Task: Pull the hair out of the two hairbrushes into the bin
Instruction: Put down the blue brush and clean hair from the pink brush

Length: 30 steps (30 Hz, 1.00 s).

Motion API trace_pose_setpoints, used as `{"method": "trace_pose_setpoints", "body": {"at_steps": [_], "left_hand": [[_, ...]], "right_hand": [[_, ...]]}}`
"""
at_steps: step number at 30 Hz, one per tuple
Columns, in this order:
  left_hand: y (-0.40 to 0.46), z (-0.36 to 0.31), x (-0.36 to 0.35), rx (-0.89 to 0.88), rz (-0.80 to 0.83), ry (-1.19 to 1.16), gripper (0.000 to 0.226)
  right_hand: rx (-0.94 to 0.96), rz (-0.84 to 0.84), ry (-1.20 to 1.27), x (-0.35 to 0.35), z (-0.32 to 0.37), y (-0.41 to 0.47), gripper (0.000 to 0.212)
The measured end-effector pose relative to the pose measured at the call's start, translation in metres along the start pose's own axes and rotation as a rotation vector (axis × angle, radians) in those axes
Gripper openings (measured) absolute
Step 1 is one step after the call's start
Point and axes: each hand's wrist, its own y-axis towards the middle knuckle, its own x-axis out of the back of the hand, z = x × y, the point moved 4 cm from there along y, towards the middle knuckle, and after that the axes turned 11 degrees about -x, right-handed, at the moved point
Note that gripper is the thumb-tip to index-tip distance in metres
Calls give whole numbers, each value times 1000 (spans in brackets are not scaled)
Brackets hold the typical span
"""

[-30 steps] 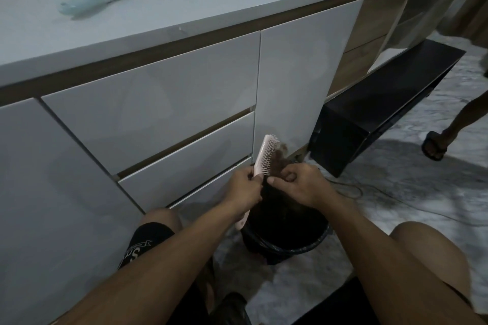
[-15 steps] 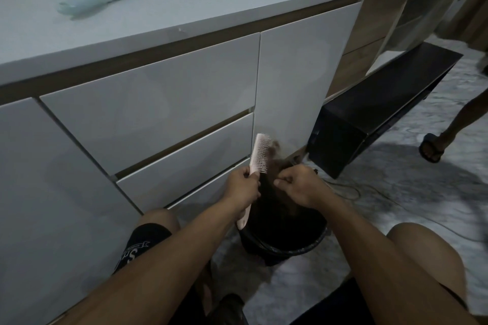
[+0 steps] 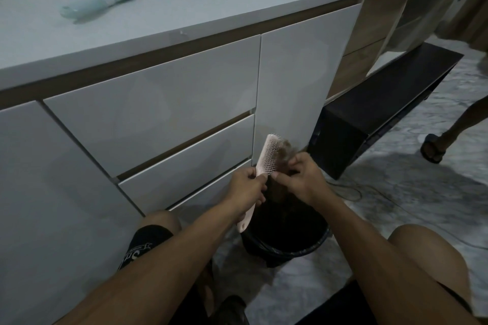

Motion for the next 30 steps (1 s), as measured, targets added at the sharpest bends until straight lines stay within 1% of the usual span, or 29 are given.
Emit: {"method": "trace_pose_setpoints", "body": {"at_steps": [3, 5, 7, 10, 13, 16, 19, 21, 24, 27, 30], "left_hand": [[1, -1, 1, -10, -6, 26, 12], [2, -2, 3, -7, -47, 26, 16], [3, -2, 6, 11, -105, -8, 20], [4, 2, 7, 39, -161, -43, 21], [4, 5, 7, 46, -180, -54, 21], [3, 4, 7, 55, -160, -59, 24], [1, 1, 7, 50, -121, -44, 24], [-2, -2, 7, 29, -98, -18, 22], [-6, -9, 5, -8, -51, 41, 18], [-12, -13, 0, -43, -10, 73, 17], [-13, -12, -2, -35, -36, 53, 19]], "right_hand": [[28, -14, 72, 3, 3, 0, 38], [27, -4, 47, 6, 4, 0, 32], [23, 37, -20, 5, 6, 0, 27], [61, 63, -199, 1, 8, 0, 22], [78, 63, -265, 1, 9, -1, 22], [58, 46, -286, 4, 7, 1, 22], [18, 4, -206, 7, 3, 3, 27], [-29, -3, -52, 5, 3, 2, 27], [-77, -8, 180, 3, 8, -2, 35], [-90, -15, 276, 3, 12, -5, 39], [-89, -6, 261, 4, 11, -5, 37]]}}
